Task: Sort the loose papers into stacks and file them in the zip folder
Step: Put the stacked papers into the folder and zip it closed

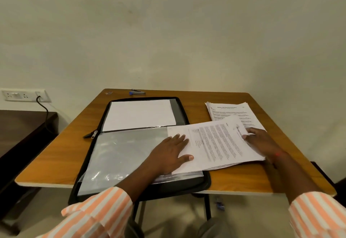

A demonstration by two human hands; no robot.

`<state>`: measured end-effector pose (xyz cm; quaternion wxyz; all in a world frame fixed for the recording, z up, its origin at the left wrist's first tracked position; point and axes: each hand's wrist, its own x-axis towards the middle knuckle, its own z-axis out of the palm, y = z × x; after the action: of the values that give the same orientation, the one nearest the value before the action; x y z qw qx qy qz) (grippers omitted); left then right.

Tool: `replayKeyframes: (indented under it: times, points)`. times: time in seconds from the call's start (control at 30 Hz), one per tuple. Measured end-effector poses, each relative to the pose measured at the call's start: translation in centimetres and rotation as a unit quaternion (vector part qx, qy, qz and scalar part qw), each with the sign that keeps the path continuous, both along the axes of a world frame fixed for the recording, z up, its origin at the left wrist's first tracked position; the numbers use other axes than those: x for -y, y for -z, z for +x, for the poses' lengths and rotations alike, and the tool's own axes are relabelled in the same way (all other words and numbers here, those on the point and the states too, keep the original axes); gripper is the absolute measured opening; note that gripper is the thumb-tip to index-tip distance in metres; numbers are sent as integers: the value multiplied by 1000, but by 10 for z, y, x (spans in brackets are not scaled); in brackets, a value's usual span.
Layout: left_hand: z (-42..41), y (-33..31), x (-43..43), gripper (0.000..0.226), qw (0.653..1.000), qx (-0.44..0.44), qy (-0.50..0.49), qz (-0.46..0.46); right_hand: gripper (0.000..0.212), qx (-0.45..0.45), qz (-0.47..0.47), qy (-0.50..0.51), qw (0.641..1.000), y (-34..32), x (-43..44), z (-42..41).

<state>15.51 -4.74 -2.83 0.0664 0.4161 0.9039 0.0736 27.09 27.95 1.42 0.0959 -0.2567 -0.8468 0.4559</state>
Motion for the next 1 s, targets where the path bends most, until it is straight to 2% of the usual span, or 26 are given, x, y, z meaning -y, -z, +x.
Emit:
replayKeyframes:
  times: [0.1,0.23,0.3,0.4,0.5,0.63,0.7,0.8,1.0]
  points:
    - [1,-1,1,84,1000,-1,-2,12,12,10,-16,-16,1000,-1,16,-5]
    - [5,-1,2,82,1000,-23,-7,3,7,-30,9,111,993,8,10,-2]
    - [6,0,1,82,1000,-25,-10,0,10,-51,18,128,990,13,18,-1]
    - [4,1,-2,83,1000,-17,-10,8,13,-68,29,94,993,17,49,-12]
    - [4,-1,-2,83,1000,-15,-11,10,9,-43,30,16,999,22,78,-25]
    - [5,0,1,86,1000,-21,-8,5,9,-48,-20,-14,999,26,98,-29]
    - [6,0,0,85,1000,-19,-11,5,13,-56,-40,-5,998,28,107,-31]
    - [6,0,-1,82,999,-19,-13,22,20,-48,-77,-42,995,27,132,-37]
    - [11,2,5,81,995,-8,-28,97,22,-54,-26,-72,996,32,158,-51]
